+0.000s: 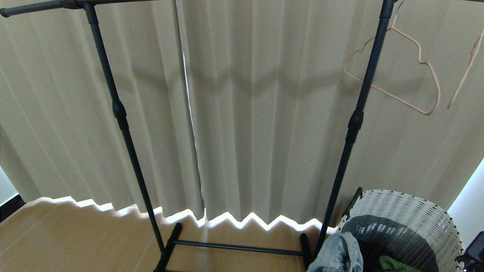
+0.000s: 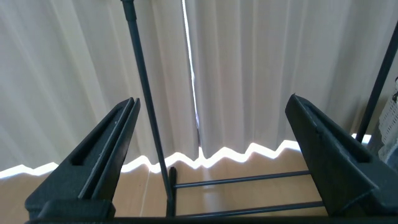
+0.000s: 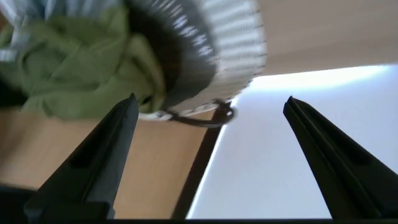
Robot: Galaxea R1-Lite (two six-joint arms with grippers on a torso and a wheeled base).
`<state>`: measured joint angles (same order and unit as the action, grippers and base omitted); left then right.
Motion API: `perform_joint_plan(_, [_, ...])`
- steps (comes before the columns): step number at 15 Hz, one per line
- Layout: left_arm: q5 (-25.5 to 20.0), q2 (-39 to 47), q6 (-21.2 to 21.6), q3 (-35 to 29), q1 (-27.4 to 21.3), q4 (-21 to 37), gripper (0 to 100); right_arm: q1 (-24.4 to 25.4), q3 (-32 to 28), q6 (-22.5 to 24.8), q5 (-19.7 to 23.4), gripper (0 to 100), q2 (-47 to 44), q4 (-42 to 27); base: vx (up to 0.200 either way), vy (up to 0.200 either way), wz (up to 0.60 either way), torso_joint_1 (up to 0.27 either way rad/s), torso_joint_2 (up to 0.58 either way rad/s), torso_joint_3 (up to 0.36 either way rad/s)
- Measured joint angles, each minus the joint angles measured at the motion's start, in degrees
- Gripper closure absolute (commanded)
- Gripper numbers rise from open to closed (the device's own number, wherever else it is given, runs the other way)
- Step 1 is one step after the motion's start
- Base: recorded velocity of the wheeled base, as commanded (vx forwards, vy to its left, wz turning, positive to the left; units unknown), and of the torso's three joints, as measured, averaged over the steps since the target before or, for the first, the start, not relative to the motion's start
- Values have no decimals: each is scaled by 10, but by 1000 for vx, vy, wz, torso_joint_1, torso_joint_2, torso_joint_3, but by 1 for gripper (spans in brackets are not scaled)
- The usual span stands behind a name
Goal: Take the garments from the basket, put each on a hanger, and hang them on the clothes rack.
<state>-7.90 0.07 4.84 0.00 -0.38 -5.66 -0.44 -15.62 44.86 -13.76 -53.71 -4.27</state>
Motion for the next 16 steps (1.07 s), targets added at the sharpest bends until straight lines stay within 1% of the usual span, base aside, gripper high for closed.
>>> perform_joint_plan(6, [0,0,0,0,0,0,0,3,32,10,2,0,-171,83,0,0,0,0,0,0])
perform_joint_plan(8, [0,0,0,0,0,0,0,10,53,8,3,0,-219,135,0,0,0,0,0,0])
perform_joint_plan(11, [0,0,0,0,0,0,0,21,70,6,3,0,-301,240,0,0,0,0,0,0])
perform_joint_plan(12, [0,0,0,0,0,0,0,30,74,6,3,0,-321,260,0,0,0,0,0,0])
perform_joint_plan(16, [0,0,0,0,0,0,0,68,79,5,3,0,-362,270,0,0,0,0,0,0])
